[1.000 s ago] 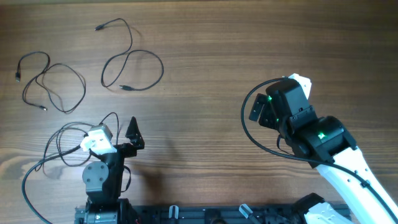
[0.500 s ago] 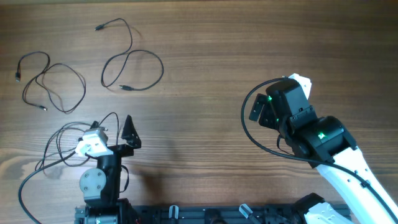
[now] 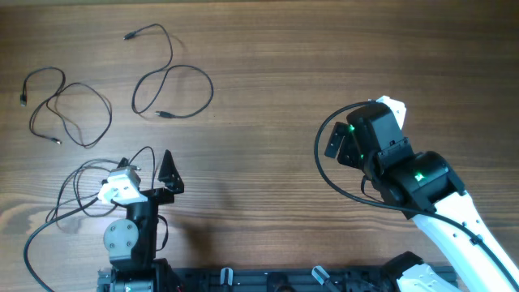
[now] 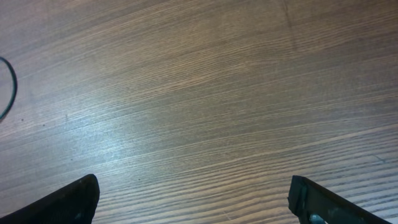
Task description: Untangle cables
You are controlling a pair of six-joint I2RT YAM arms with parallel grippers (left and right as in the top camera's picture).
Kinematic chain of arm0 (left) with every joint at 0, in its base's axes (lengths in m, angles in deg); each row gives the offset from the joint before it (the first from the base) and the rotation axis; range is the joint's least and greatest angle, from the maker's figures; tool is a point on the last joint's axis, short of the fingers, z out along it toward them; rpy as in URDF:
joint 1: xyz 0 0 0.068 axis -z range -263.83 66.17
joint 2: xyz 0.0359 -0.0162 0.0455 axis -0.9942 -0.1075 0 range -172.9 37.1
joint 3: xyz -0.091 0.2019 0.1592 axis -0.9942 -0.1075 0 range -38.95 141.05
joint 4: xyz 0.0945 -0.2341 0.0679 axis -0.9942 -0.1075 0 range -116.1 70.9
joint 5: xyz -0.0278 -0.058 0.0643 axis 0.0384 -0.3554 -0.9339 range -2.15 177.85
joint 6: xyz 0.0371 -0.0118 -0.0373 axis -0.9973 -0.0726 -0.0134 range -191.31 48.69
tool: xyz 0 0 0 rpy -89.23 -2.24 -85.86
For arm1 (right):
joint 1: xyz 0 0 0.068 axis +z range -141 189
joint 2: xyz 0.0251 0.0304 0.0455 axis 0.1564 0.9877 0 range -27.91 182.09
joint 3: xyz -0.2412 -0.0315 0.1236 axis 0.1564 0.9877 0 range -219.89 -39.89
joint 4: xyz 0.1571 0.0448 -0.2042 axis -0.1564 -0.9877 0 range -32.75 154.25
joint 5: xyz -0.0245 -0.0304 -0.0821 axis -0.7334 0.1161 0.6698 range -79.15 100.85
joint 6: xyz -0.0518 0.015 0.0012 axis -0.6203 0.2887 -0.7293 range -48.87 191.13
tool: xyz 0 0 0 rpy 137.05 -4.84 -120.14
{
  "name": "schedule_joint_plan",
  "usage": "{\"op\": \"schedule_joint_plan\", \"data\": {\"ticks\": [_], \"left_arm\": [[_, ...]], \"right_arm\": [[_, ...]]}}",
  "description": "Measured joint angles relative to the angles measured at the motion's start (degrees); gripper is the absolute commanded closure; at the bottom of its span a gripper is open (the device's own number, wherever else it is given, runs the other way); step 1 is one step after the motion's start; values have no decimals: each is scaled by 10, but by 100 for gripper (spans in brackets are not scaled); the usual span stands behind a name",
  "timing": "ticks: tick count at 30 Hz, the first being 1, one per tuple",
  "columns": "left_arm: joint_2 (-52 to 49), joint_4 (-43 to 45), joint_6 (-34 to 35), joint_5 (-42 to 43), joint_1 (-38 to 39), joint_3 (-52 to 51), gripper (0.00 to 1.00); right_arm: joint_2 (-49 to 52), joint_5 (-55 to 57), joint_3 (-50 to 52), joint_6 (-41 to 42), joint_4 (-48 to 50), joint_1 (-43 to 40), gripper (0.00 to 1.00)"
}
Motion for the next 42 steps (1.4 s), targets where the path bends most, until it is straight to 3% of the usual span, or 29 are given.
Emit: {"op": "schedule_joint_plan", "data": {"ticks": [28, 36, 42], "left_arm": [[0, 0, 0, 0, 0, 0, 0], [0, 0, 0, 0, 0, 0, 0], [2, 0, 0, 0, 0, 0, 0]], "right_arm": [[1, 0, 0, 0, 5, 0, 0], [-23, 24, 83, 0, 144, 0, 0], [-195, 42, 263, -3, 280, -31, 0]]}}
